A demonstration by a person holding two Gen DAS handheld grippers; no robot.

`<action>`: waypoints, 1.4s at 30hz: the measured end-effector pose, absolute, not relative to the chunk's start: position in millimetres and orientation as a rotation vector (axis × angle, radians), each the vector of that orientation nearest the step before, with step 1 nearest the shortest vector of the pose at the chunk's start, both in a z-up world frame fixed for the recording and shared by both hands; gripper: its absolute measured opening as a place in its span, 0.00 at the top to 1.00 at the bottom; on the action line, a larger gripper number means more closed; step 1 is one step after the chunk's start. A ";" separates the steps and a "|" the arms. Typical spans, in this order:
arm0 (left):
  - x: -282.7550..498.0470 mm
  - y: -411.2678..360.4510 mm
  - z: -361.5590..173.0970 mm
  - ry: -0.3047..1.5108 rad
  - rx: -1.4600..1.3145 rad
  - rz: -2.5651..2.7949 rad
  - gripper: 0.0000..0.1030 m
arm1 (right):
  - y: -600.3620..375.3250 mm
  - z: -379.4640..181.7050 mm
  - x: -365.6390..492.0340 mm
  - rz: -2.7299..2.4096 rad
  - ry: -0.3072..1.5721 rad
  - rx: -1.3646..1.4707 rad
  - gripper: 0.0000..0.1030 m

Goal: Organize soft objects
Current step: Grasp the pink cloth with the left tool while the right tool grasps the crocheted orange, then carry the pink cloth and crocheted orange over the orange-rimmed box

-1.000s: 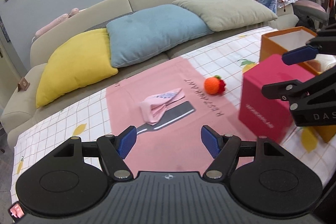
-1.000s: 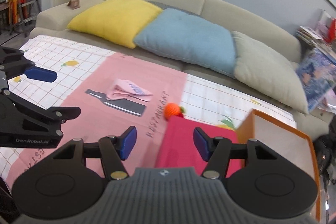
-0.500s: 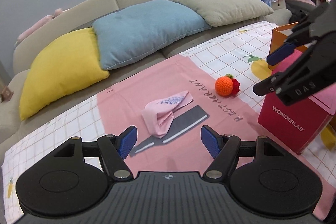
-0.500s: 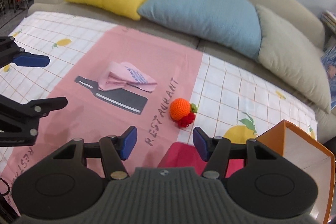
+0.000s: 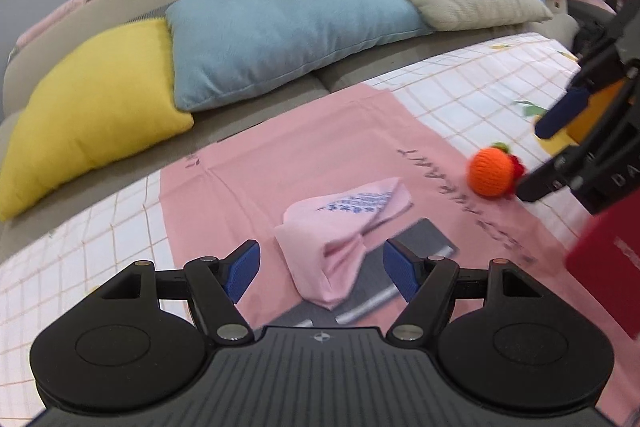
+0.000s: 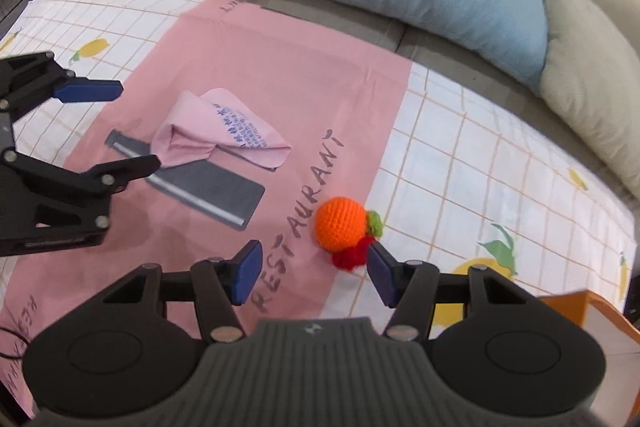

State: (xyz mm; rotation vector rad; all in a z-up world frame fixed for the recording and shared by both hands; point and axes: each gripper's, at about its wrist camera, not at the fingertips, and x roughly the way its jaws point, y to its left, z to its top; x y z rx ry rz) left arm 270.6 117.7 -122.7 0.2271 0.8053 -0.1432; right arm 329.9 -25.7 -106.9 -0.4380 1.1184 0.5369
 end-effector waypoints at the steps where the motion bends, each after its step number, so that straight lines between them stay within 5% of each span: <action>1: 275.9 119.5 -126.6 0.809 0.216 -0.140 0.20 | -23.4 -111.4 334.2 0.537 1.133 -0.432 0.44; 17: 318.3 120.5 -165.9 0.891 0.093 -0.105 0.23 | -6.9 -147.6 378.3 0.476 1.206 -0.528 0.47; 20: 320.0 122.8 -165.1 0.893 0.047 -0.103 0.42 | -7.4 -150.9 382.5 0.436 1.206 -0.551 0.59; 24: 318.4 113.8 -162.0 0.893 0.077 -0.096 0.86 | -6.1 -153.3 383.1 0.419 1.201 -0.575 0.61; 25: 318.3 111.2 -161.6 0.898 0.090 -0.080 0.90 | -5.2 -153.3 382.2 0.418 1.195 -0.584 0.61; 42: 223.6 100.6 -91.1 0.793 0.040 -0.046 0.92 | -3.6 -85.6 299.3 0.528 0.930 -0.524 0.61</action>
